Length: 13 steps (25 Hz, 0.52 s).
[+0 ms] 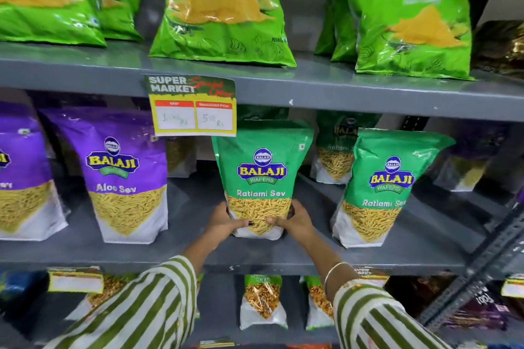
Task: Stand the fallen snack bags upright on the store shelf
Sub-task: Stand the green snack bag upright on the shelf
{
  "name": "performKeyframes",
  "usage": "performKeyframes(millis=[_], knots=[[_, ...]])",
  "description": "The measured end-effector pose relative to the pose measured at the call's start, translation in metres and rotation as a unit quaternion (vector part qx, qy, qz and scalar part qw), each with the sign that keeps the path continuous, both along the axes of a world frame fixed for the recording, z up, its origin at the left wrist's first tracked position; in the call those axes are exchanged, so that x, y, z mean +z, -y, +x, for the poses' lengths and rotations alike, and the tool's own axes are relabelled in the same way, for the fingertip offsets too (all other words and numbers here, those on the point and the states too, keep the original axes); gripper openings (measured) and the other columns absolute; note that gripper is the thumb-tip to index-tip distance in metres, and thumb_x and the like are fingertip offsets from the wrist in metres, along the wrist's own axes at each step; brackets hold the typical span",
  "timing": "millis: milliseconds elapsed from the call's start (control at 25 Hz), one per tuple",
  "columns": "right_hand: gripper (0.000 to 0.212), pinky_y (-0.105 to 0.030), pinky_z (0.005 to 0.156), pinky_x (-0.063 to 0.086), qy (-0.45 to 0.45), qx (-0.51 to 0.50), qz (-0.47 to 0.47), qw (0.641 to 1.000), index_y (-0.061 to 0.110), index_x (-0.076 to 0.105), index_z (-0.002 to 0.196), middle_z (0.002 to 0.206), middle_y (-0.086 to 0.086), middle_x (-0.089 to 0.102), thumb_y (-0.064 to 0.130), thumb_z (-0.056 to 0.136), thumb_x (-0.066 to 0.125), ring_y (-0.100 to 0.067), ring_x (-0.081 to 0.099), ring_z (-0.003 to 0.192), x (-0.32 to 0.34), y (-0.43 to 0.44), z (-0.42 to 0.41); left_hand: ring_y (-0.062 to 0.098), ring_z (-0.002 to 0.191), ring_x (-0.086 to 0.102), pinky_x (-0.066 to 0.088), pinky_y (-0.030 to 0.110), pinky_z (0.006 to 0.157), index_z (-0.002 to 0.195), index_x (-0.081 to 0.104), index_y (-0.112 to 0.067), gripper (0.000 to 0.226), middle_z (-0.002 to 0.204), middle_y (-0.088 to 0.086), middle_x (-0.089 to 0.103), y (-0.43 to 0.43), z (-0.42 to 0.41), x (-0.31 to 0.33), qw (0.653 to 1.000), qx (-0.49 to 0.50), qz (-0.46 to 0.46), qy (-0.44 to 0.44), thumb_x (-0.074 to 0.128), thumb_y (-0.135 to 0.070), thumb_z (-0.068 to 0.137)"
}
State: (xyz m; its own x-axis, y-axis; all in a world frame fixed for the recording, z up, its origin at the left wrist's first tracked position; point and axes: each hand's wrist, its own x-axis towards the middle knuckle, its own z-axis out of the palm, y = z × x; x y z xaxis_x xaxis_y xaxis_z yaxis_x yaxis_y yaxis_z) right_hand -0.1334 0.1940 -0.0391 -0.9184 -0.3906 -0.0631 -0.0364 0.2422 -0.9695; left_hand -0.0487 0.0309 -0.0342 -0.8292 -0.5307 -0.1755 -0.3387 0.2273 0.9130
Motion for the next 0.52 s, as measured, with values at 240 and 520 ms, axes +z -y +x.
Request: performKeyframes(millis=[240,520], knots=[[0.053,-0.014,0.066,0.051,0.063,0.030,-0.072,0.995,0.005,0.046,0.115,0.101,-0.006,0.060,0.003,0.071,0.075,-0.017,0.059,0.088,0.041,0.020,0.034,0.029,0.108,0.062,0.050,0.044,0.094,0.117,0.055,-0.006,0.063,0.121,0.015,0.066,0.024,0.029,0.003,0.999,-0.017,-0.022,0.015,0.083,-0.016,0.061],[0.022,-0.032,0.072,0.054,0.041,-0.067,-0.219,0.973,0.009,0.062,0.098,0.098,-0.012,0.068,0.009,0.077,0.070,-0.024,0.064,0.080,0.155,0.030,0.005,0.028,0.112,0.060,0.043,0.028,0.085,0.120,0.054,-0.002,0.060,0.125,0.016,0.063,0.019,0.032,0.008,1.000,-0.020,-0.022,0.002,0.079,-0.011,0.067]])
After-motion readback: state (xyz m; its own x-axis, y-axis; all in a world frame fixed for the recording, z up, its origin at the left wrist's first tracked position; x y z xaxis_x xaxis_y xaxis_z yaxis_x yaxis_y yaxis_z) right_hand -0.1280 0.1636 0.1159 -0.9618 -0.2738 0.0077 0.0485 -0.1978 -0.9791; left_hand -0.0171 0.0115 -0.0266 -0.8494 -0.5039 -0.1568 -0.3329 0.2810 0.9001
